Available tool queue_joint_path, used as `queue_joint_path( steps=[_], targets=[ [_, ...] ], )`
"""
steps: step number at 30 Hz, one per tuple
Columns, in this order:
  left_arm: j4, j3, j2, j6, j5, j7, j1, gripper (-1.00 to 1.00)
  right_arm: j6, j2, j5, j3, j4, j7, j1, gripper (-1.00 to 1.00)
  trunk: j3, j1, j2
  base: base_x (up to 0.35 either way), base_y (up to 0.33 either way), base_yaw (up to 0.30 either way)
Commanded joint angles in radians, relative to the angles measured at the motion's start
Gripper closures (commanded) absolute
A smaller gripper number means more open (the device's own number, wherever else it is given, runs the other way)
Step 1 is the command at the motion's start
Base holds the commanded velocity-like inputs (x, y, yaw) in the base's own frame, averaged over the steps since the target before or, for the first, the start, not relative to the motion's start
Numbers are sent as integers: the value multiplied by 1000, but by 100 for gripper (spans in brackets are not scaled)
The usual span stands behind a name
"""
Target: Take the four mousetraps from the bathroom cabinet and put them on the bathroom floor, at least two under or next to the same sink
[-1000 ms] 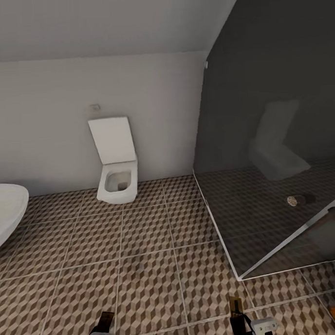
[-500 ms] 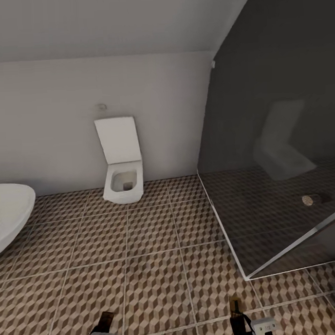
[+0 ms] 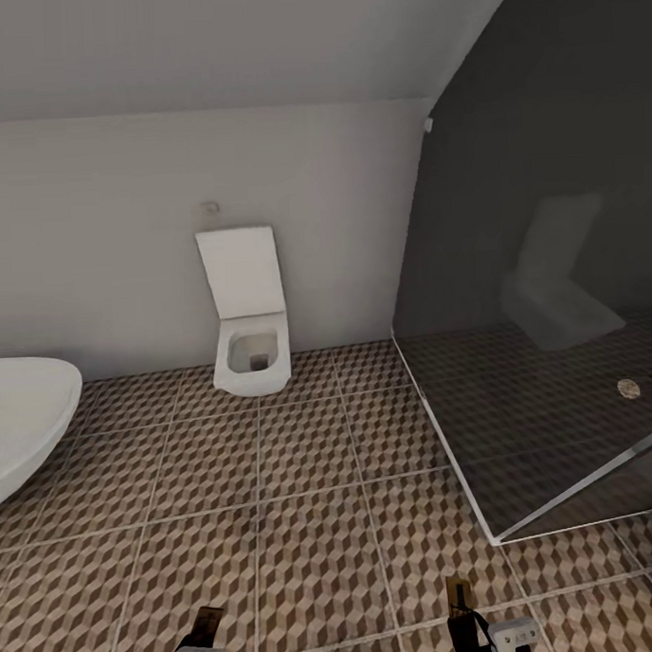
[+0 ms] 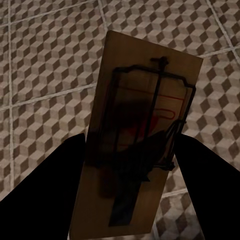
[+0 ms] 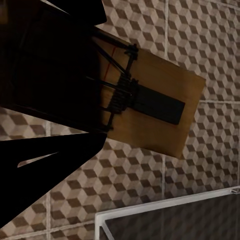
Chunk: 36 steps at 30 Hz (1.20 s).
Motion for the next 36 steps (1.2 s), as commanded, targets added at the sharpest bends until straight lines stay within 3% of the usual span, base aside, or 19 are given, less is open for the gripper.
queue_joint_path(
  steps=[1, 22, 36],
  targets=[
    [-3, -8, 1, -1, 0, 11, 0, 100, -3, 0, -12, 7, 1, 3, -1, 100, -2, 0, -2, 0, 7, 17],
    [-3, -8, 1, 0, 0, 11, 0, 100, -3, 0, -12, 7, 1, 3, -1, 100, -2, 0, -2, 0, 1, 207],
    [-3, -8, 1, 0, 0, 11, 0, 100, -3, 0, -12, 7, 1, 3, -1, 100, -2, 0, -2, 124, 43, 33]
  ],
)
